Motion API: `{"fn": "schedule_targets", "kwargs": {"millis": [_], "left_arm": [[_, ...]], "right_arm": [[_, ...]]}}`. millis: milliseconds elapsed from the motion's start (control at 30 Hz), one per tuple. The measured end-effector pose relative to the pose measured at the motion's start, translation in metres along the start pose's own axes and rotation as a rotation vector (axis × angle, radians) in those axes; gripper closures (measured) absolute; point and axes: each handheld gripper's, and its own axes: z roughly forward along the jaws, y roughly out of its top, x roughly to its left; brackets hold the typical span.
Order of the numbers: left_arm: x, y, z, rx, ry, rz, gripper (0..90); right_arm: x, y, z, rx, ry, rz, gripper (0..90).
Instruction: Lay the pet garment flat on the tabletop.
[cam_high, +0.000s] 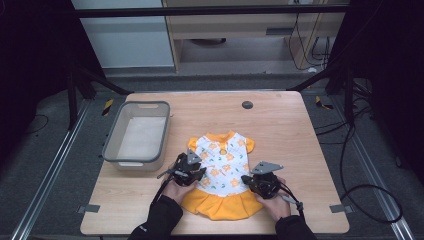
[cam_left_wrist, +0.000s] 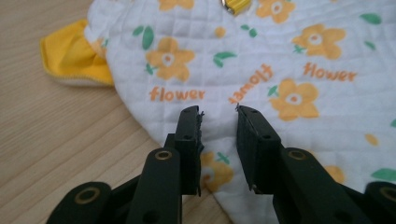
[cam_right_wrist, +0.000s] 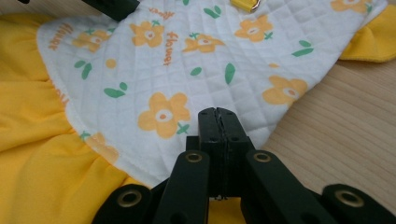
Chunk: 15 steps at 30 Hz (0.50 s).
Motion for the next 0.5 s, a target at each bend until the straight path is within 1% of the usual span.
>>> {"fn": "schedule_targets", "kwargs": {"millis": [33,200,267,300,367,467,500], "left_arm": [[0.003,-0.002,0.001,-0.018,-0.007,-0.001,69.2],[0.006,-0.002,0.003,-0.035,-0.007,-0.012,69.2],[0.007,-0.002,0.001,-0.041,-0.007,-0.015,66.9],[0.008,-0.002,-0.002,-0.053,-0.014,-0.022,66.2],[0.010,-0.001,-0.011,-0.077,-0.032,-0.039,63.2],[0.011,0.000,-0.030,-0.116,-0.049,-0.037,59.3],[0.011,-0.001,-0.039,-0.136,-0.057,-0.034,57.8]], "right_arm": [[0.000,0.000,0.002,0.007,-0.007,-0.006,90.0],[-0.001,0.004,0.010,0.016,-0.017,0.001,90.0],[-0.002,0.004,0.009,0.010,-0.012,0.010,90.0],[-0.002,0.004,0.008,0.010,-0.013,0.011,90.0],[-0.002,0.005,0.004,-0.008,-0.011,0.016,90.0],[-0.005,0.008,-0.004,-0.048,-0.012,0.034,90.0],[-0.006,0.009,-0.008,-0.063,-0.018,0.038,90.0]]}}
